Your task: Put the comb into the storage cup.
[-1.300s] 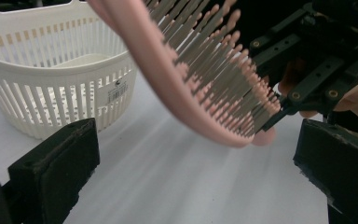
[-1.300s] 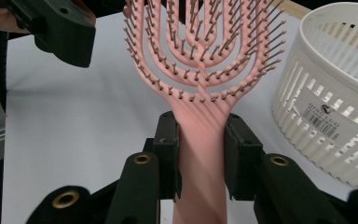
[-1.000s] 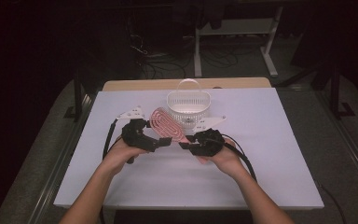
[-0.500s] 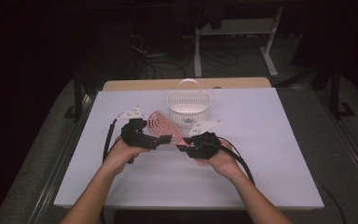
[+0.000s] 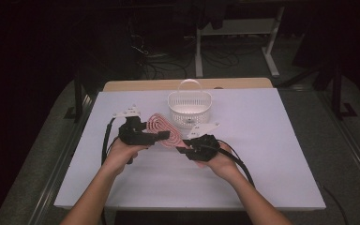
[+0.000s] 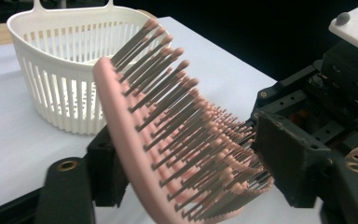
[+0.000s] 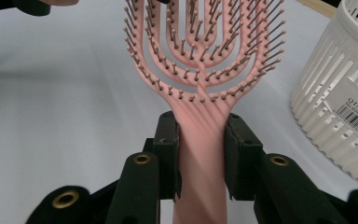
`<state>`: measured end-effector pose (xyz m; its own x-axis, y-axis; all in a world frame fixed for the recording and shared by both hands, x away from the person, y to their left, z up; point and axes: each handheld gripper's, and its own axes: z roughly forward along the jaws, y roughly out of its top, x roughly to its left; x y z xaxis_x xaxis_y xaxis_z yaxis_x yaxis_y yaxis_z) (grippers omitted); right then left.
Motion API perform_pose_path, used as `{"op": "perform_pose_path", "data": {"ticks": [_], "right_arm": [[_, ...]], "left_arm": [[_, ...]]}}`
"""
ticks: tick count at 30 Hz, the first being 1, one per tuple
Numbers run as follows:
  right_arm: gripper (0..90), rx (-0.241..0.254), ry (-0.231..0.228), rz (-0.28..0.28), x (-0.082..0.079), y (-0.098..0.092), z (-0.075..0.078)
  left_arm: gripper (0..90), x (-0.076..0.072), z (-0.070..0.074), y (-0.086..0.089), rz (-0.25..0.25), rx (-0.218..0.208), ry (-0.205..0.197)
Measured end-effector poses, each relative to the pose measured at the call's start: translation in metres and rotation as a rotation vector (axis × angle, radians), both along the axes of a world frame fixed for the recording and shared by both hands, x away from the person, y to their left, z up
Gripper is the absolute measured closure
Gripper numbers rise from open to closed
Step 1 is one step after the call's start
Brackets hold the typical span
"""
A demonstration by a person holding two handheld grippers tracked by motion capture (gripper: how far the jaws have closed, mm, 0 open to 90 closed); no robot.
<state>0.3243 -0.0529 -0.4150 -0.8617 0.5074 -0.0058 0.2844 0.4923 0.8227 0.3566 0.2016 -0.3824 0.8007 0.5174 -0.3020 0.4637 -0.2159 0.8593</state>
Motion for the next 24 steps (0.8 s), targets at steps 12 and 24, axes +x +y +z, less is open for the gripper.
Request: {"op": "perform_pose_path", "data": {"ticks": [12,24], "right_arm": [[68.4,-0.006,-0.010,-0.010,-0.0007,0.0023,-0.0016],[68.3,-0.020,-0.014,-0.021,-0.0013,0.0051,-0.0040]], "left_arm": [[42.5,0.0013,-0.0009,0.0010,-0.002,-0.003,0.026],[49.7,0.0021,-0.0008,0.0024,-0.003,-0.013,0.045]]}}
